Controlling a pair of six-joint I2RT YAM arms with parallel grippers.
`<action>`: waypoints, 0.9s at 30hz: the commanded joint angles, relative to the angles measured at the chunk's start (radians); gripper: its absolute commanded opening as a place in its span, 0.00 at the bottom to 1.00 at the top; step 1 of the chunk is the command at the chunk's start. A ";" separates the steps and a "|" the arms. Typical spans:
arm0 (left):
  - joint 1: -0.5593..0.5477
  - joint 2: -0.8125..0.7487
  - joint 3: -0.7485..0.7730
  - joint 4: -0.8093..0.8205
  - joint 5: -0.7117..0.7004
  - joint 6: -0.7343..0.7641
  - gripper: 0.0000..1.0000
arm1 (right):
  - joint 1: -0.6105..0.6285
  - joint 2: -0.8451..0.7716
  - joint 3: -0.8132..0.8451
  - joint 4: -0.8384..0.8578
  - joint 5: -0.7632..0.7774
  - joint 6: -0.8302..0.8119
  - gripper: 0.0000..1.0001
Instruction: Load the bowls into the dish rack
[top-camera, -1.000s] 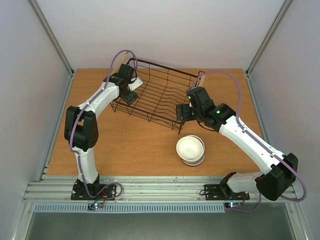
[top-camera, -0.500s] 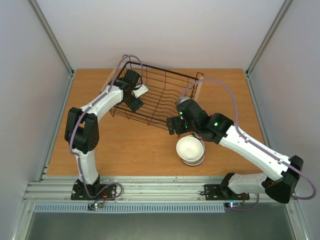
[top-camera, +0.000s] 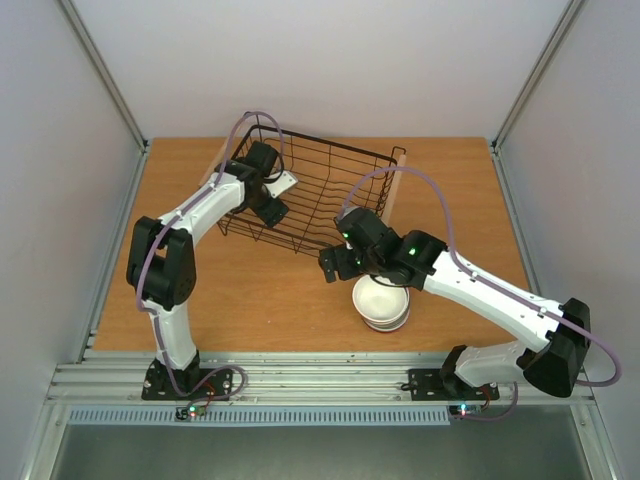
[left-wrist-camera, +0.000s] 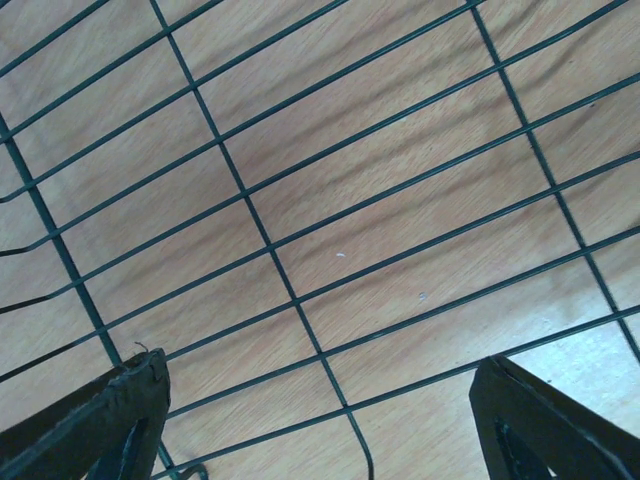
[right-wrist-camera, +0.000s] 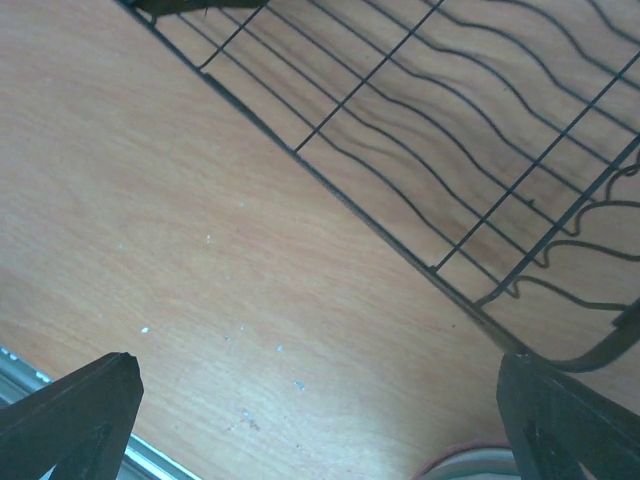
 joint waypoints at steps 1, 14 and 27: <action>-0.012 -0.041 -0.007 -0.031 0.062 -0.037 0.82 | 0.013 0.011 -0.030 0.024 -0.054 0.033 0.99; -0.052 -0.088 -0.033 0.002 0.103 -0.065 0.80 | 0.012 0.043 -0.091 0.048 0.120 0.024 0.98; -0.052 -0.120 -0.086 0.052 0.092 -0.048 0.81 | -0.130 0.025 -0.085 0.044 0.267 -0.065 0.98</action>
